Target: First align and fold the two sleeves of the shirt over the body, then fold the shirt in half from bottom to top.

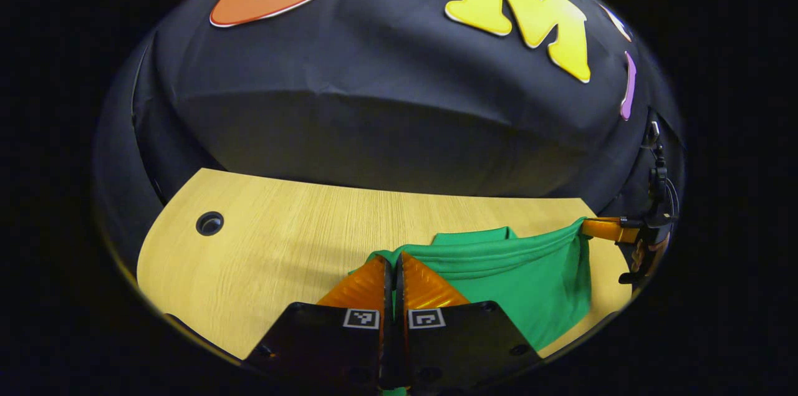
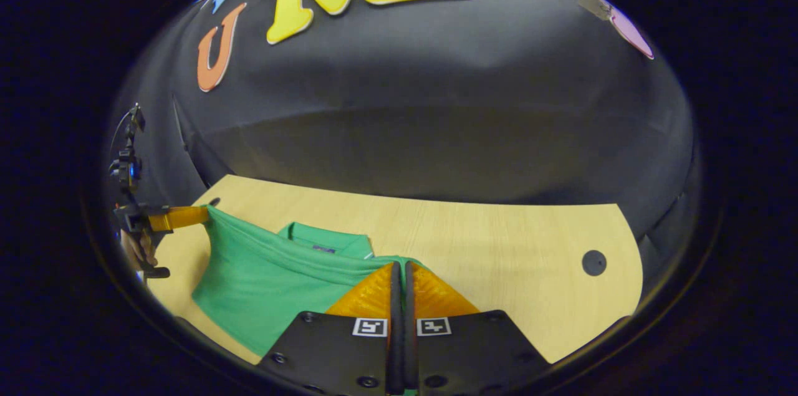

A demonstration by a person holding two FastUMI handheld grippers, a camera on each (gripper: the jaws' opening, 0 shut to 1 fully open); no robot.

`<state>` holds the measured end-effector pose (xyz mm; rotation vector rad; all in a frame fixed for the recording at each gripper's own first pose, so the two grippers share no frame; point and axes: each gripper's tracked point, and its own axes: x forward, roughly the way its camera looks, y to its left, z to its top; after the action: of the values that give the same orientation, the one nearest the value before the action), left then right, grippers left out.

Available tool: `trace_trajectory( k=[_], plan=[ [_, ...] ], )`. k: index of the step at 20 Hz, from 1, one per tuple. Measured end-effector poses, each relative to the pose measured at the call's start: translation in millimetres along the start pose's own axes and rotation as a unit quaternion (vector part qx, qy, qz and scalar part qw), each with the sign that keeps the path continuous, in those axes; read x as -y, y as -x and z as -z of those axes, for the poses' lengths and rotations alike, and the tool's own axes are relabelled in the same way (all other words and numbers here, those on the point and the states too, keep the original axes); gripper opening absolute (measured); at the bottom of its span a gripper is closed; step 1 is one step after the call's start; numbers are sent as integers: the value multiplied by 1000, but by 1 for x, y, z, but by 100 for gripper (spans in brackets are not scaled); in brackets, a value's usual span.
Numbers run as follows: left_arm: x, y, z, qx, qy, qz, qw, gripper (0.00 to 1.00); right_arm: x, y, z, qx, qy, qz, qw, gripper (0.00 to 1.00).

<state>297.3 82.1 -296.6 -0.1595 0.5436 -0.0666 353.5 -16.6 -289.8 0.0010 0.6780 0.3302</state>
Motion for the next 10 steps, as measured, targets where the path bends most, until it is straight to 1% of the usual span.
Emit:
trace_trajectory(
  k=[1,2,3,4,5,6,7,10],
  plan=[
    [-1,-8,5,-3,-1,-5,1000,3,0,-9,5,-2,4,3,1000,6],
    [-3,-16,10,-5,-4,-11,1000,3,1,-17,7,-3,10,9,1000,3],
    [-3,-22,15,-11,-13,-15,1000,4,3,-22,11,-5,16,16,1000,2],
    [-2,-27,20,-13,-21,-18,1000,14,3,-24,11,-6,21,22,1000,3],
    [-1,-28,20,-12,-23,-21,999,7,3,-25,11,-4,24,24,999,5],
    [4,-30,18,-11,-21,-18,1000,12,3,-24,7,-1,21,29,999,17],
    [8,-24,17,-13,-21,-18,1000,29,4,-20,3,5,21,38,999,20],
    [16,-3,2,0,-29,-28,999,82,7,9,-22,43,20,55,997,89]
  ],
)
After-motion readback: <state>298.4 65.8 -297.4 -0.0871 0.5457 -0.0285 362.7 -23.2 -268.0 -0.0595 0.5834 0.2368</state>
